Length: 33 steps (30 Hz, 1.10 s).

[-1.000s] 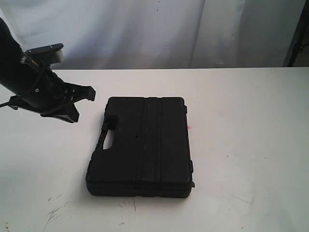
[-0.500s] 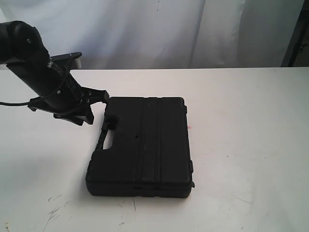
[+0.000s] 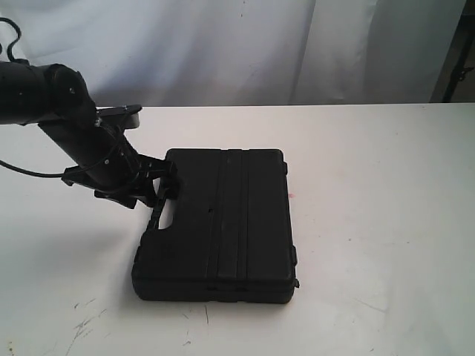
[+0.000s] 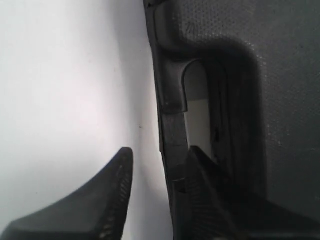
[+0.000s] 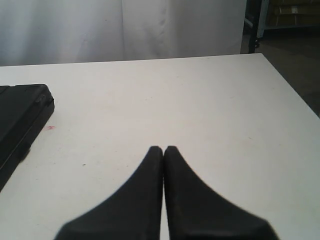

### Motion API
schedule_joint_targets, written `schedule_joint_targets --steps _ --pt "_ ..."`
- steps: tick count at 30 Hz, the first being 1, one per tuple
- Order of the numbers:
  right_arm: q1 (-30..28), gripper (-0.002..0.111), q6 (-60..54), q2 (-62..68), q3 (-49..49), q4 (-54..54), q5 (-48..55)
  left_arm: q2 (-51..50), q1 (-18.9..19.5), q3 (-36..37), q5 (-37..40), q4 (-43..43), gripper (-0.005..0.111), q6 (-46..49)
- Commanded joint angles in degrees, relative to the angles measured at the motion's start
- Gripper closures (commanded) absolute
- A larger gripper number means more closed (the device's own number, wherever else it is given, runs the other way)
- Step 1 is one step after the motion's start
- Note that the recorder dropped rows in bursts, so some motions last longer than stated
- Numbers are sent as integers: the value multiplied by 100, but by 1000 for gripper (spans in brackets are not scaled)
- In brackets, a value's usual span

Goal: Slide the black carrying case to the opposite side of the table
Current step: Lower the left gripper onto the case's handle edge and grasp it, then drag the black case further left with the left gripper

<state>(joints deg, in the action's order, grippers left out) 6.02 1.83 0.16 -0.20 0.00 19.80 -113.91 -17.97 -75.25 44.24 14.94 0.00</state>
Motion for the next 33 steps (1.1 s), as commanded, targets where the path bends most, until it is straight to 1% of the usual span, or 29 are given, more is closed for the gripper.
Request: schedule_joint_targets --steps 1,4,11,24,26,27,29,31,33 --pt "-34 108 17 -16 20 -102 4 -193 -27 -36 -93 381 72 540" --pt "-34 108 17 -16 20 -102 4 -249 -27 -36 -163 653 72 644" --pt "-34 108 17 -16 20 -102 4 -292 -27 -36 -352 664 72 644" --pt "-34 108 17 -16 20 -102 4 -701 -27 -36 -399 680 73 644" --pt "-34 108 17 -16 20 -102 4 -701 -27 -36 -458 680 76 644" --pt "-34 108 17 -16 20 -102 4 -701 -27 -36 -457 680 79 644" --pt "-34 108 17 -16 20 -102 4 -687 -27 -36 -445 702 91 632" --pt "-34 108 17 -16 20 -102 4 -687 -27 -36 -361 702 107 610" --pt "-34 108 17 -16 20 -102 4 -687 -27 -36 -323 682 107 610"
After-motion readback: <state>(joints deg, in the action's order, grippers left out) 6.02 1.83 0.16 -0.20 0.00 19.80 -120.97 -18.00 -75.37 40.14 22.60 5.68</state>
